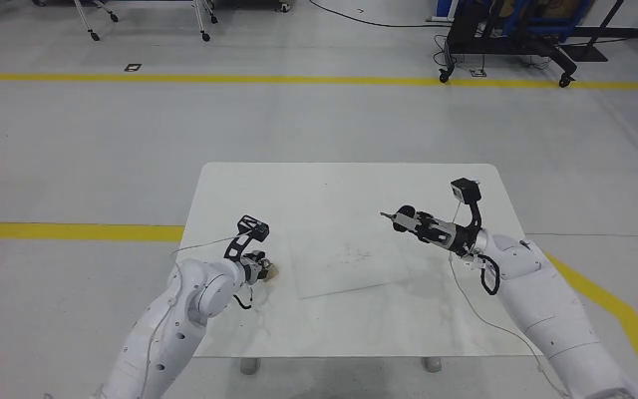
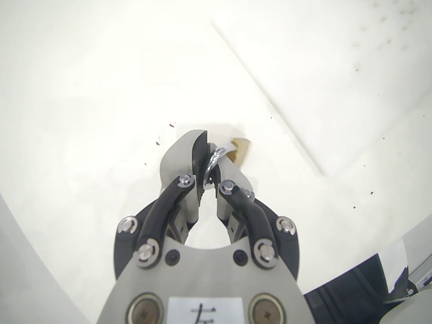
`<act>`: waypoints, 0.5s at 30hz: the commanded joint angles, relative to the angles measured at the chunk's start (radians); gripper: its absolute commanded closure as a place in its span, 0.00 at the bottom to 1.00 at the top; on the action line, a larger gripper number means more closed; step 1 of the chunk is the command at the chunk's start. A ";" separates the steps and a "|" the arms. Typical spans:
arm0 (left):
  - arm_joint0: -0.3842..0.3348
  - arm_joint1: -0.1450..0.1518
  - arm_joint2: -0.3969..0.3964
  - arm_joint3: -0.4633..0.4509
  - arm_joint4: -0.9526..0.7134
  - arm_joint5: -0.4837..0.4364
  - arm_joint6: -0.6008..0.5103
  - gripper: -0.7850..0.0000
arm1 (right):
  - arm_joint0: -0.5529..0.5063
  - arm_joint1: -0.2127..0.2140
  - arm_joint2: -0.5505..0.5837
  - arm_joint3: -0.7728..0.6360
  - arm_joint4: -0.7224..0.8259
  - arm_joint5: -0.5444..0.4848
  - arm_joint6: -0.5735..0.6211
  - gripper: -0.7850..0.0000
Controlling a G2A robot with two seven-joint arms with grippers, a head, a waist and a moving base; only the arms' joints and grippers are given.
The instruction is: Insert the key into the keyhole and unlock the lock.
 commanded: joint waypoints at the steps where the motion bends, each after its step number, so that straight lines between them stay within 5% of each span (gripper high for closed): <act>1: -0.004 -0.001 0.004 0.005 0.005 0.005 0.002 1.00 | 0.000 0.000 0.000 0.000 0.000 0.000 0.000 1.00; 15: 0.013 0.001 -0.065 -0.061 -0.082 -0.010 0.070 1.00 | 0.000 0.000 0.000 0.000 0.000 0.000 0.000 1.00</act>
